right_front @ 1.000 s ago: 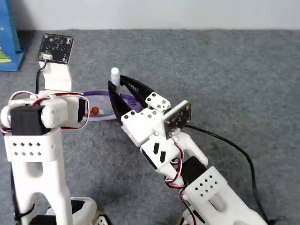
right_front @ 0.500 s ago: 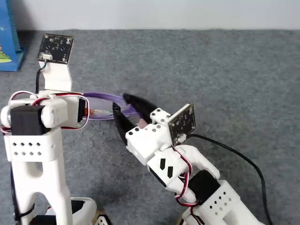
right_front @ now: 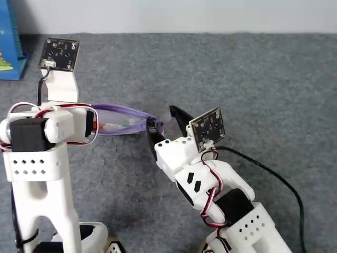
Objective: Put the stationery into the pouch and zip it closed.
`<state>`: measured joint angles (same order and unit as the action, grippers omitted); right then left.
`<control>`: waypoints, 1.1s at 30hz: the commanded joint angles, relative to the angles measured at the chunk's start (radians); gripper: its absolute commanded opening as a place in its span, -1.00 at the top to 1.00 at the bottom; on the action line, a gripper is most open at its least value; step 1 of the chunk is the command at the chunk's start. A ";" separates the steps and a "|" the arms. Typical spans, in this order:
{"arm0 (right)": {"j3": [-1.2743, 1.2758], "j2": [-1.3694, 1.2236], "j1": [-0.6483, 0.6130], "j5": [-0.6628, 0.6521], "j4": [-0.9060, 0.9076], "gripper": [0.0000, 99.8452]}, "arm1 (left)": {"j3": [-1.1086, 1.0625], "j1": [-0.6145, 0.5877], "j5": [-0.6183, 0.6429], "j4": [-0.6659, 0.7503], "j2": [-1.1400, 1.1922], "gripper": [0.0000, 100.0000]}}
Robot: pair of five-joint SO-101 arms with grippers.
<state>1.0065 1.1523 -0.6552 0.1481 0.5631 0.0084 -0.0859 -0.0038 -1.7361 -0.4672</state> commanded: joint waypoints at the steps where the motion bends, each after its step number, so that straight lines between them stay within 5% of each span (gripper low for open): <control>1: -0.055 0.012 0.012 0.009 0.081 0.55 | -0.008 -0.002 0.011 -0.017 0.005 0.97; 10: -0.018 0.021 0.015 0.009 0.133 0.55 | -0.010 -0.003 0.011 -0.017 0.003 0.97; 21: -0.106 0.188 0.028 0.011 0.449 0.55 | -0.010 0.000 0.011 -0.015 0.003 0.97; 33: 0.166 0.142 -0.001 0.006 0.084 0.56 | -0.008 0.000 0.011 -0.015 0.003 0.97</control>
<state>1.1769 1.3241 -0.6398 0.1481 0.7104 -0.0069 -0.0875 -0.0038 -1.7361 -0.4687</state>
